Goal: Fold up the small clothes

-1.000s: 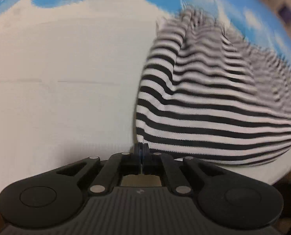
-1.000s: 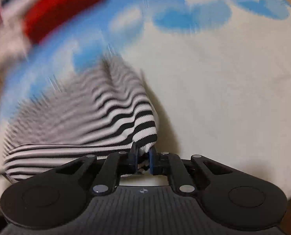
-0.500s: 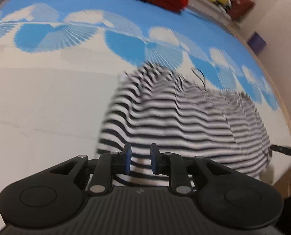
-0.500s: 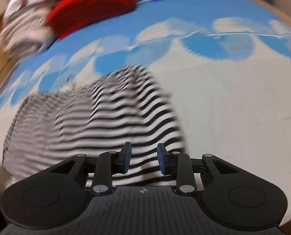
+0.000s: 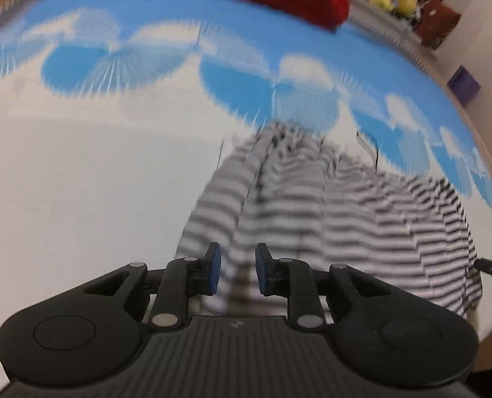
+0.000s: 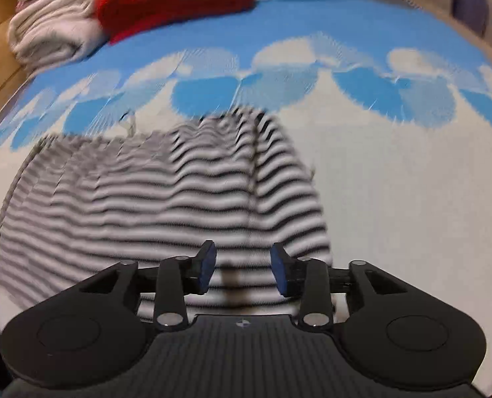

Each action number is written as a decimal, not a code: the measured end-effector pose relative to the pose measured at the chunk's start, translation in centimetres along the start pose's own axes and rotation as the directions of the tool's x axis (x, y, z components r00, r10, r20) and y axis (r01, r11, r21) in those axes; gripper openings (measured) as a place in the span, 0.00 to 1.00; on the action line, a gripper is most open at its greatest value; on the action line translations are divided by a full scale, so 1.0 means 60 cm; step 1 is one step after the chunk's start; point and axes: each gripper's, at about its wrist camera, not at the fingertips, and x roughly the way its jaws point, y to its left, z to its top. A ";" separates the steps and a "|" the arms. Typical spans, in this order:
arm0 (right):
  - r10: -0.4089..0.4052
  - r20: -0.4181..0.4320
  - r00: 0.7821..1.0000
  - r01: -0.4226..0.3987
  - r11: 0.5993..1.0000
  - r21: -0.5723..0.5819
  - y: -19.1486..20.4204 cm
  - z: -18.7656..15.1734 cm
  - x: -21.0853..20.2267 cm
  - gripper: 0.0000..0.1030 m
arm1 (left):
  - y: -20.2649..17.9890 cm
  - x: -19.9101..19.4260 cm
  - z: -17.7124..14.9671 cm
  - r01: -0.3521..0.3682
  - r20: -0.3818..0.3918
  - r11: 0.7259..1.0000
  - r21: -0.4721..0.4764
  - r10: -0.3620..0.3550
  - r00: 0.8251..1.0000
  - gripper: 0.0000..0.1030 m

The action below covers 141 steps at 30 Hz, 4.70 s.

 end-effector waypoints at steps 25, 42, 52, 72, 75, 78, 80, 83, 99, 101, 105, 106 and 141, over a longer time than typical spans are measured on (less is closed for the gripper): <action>-0.163 0.021 0.986 0.162 0.986 0.044 -0.022 0.108 0.145 0.02 | -0.019 0.156 0.114 -0.073 0.052 0.997 -0.036 0.074 0.996 0.01; -0.160 0.141 0.977 0.139 0.980 0.145 -0.035 0.109 0.086 0.23 | -0.031 0.093 0.114 0.022 0.101 1.000 0.019 -0.024 0.995 0.40; -0.023 -0.059 0.998 0.024 1.000 0.011 -0.015 0.062 0.113 0.42 | -0.049 0.122 0.083 -0.009 -0.004 0.995 0.104 0.009 1.000 0.39; -0.098 -0.223 0.970 0.070 0.989 -0.130 -0.003 -0.037 0.047 0.42 | -0.053 0.097 -0.056 -0.024 -0.294 0.959 0.283 0.110 0.950 0.39; -0.122 -0.120 0.985 0.110 0.989 -0.101 0.009 -0.033 0.001 0.42 | -0.056 0.032 -0.043 -0.035 -0.136 0.967 0.251 0.071 0.988 0.42; -0.106 0.040 0.994 0.111 0.985 -0.131 0.040 -0.030 -0.054 0.42 | -0.044 -0.039 -0.029 -0.022 -0.009 0.985 0.173 0.024 1.000 0.43; -0.102 0.112 0.988 0.118 0.982 -0.148 0.064 -0.033 -0.080 0.42 | -0.033 -0.089 -0.023 0.003 0.053 0.992 0.123 -0.009 0.999 0.44; -0.079 0.164 0.983 0.102 0.985 -0.137 0.099 -0.037 -0.101 0.42 | -0.029 -0.161 -0.033 0.009 0.110 0.994 0.109 -0.021 0.994 0.48; 0.278 0.180 0.944 -0.203 0.915 -0.348 0.412 -0.083 -0.084 0.10 | 0.039 -0.326 -0.113 -0.067 0.363 0.998 0.010 0.059 0.930 0.60; 0.313 0.157 0.937 -0.236 0.895 -0.378 0.453 -0.090 -0.069 0.10 | 0.047 -0.336 -0.118 -0.063 0.387 0.998 0.006 0.056 0.920 0.60; 0.378 0.102 0.920 -0.303 0.853 -0.424 0.524 -0.105 -0.041 0.10 | 0.081 -0.354 -0.126 -0.033 0.432 0.998 -0.045 0.049 0.901 0.60; 0.390 0.086 0.917 -0.317 0.843 -0.435 0.540 -0.110 -0.034 0.10 | 0.091 -0.357 -0.127 -0.026 0.436 0.998 -0.062 0.051 0.899 0.60; 0.442 0.079 0.894 -0.381 0.839 -0.388 0.594 -0.086 0.010 0.05 | 0.089 -0.341 -0.098 0.002 0.409 0.998 -0.058 0.022 0.912 0.60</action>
